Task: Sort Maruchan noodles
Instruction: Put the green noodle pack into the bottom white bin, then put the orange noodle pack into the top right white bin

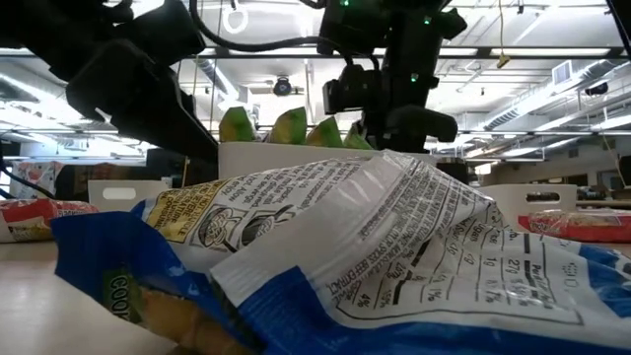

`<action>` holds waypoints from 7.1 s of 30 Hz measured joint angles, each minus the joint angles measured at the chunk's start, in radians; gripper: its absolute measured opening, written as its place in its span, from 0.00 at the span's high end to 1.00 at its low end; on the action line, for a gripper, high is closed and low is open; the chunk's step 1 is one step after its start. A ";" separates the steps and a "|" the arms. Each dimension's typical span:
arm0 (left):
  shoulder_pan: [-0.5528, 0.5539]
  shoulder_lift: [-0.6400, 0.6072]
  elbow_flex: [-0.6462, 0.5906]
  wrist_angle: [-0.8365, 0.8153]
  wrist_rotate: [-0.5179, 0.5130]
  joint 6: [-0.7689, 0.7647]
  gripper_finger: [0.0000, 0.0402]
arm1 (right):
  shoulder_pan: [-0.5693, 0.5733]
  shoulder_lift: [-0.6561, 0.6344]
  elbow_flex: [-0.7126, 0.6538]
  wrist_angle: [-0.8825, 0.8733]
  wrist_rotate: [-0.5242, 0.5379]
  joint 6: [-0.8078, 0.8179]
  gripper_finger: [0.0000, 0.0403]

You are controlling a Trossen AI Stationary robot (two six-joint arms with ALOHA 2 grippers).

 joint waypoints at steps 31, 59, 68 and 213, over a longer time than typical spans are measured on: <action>-0.173 -0.291 0.000 -0.226 -0.076 -0.056 0.44 | 0.067 -0.325 -0.006 -0.420 0.187 0.450 0.65; -0.523 -0.097 -0.002 -0.220 -0.285 -0.336 0.44 | 0.032 -0.499 -0.549 -0.596 0.055 1.423 0.65; -0.521 -0.097 -0.002 -0.219 -0.300 -0.337 0.44 | -0.056 -0.442 -0.599 -0.498 0.044 1.302 0.65; -0.257 -0.097 -0.266 0.036 -0.096 -0.500 0.44 | -0.811 -0.540 -0.718 0.490 0.666 -0.694 0.43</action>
